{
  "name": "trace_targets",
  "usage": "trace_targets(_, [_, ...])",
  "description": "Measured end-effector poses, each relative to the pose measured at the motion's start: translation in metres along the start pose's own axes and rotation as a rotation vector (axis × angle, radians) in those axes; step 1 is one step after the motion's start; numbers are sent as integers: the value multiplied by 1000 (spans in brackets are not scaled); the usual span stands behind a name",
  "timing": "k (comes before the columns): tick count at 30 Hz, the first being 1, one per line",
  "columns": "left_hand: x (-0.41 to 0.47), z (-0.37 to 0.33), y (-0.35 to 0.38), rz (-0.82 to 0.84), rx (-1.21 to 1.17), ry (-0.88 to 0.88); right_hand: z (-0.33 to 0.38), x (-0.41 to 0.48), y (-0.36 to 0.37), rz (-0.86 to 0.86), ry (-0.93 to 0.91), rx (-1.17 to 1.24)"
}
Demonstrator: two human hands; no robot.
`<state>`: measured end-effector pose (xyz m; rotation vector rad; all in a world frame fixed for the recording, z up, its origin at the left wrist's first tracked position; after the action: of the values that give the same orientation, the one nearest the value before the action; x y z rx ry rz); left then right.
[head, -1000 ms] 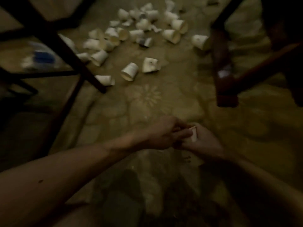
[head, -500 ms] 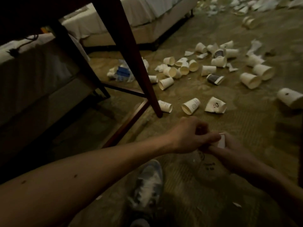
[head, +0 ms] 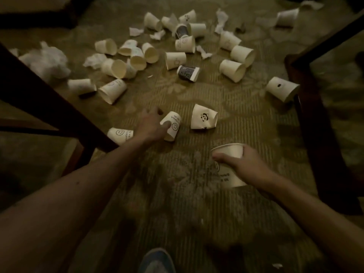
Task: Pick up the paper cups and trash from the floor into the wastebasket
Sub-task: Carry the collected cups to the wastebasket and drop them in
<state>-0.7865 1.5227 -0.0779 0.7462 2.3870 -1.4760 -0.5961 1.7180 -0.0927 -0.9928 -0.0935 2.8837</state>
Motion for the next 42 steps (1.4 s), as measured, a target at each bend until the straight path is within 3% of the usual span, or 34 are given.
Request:
trace_targets(7, [65, 8, 21, 205, -69, -1, -11, 38, 4, -66, 123, -125])
trace_targets(13, [82, 26, 51, 471, -169, -135, -8, 62, 4, -41, 221, -174])
trace_targets(15, [85, 27, 50, 418, -378, -160, 8, 73, -5, -32, 164, -60])
trace_targets(17, [85, 24, 50, 378, -760, -200, 31, 88, -18, -64, 58, 107])
trace_targets(19, [81, 14, 53, 437, -1019, -142, 52, 105, -24, -64, -35, 293])
trace_targets(23, [73, -9, 61, 605, -1171, 1, 70, 131, -7, 42, -85, 565])
trace_targets(29, [57, -23, 66, 628, -1088, 39, 51, 114, 11, 95, -33, 595])
trace_targets(33, [26, -45, 51, 646, -959, 150, 62, 76, -5, 143, -69, 489])
trace_targets(38, [-33, -115, -1, 650, -747, 358, 110, -8, -39, 210, -219, 413])
trace_targets(42, [-104, -183, -72, 544, -542, 532, 162, -91, -57, 276, -419, 530])
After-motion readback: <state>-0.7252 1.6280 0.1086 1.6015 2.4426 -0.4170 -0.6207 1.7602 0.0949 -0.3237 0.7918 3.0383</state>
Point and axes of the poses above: each hand's wrist, its own x-axis towards the middle knuckle, its own y-axis out of the palm, z = x × y, the point moved 5 cm from there along x, towards the middle knuckle, and after that the axes turned 14 degrees about z, right-handed, at the moved point
